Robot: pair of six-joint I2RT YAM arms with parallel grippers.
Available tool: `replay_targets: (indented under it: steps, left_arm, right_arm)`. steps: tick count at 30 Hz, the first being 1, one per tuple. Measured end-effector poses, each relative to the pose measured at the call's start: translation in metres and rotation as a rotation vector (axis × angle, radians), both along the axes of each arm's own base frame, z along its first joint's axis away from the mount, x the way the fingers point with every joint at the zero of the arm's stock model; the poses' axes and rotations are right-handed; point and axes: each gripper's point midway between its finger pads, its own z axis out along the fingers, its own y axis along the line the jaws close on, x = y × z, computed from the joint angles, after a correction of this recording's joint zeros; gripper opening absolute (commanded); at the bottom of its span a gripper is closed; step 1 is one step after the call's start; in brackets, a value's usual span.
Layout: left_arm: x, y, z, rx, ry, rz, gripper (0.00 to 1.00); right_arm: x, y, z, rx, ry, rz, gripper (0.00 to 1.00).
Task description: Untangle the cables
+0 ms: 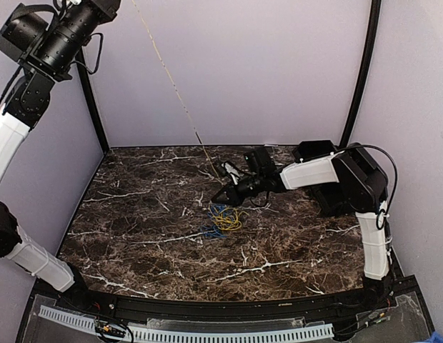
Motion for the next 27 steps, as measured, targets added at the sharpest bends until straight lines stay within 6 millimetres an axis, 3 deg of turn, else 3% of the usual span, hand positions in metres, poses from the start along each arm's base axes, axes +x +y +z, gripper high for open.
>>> replay_targets:
  steps: [4, 9, 15, 19, 27]
  left_arm:
    - [0.001, 0.003, 0.007, 0.028, -0.021, 0.052, 0.0]
    - [0.004, 0.005, 0.025, 0.04, -0.067, 0.112, 0.0]
    - [-0.02, 0.033, 0.055, -0.008, -0.154, 0.174, 0.0]
    - [-0.032, 0.048, 0.064, -0.032, -0.177, 0.195, 0.0]
    - [-0.04, 0.062, 0.07, -0.033, -0.205, 0.258, 0.0]
  right_arm:
    - [0.002, 0.001, 0.001, 0.003, -0.01, -0.004, 0.07]
    - [0.005, -0.003, -0.005, -0.031, -0.011, -0.029, 0.24]
    - [0.008, -0.007, -0.012, -0.064, -0.008, -0.05, 0.28]
    - [0.012, -0.008, -0.013, -0.078, -0.012, -0.058, 0.38]
    - [0.025, -0.023, -0.018, -0.117, -0.004, -0.094, 0.37]
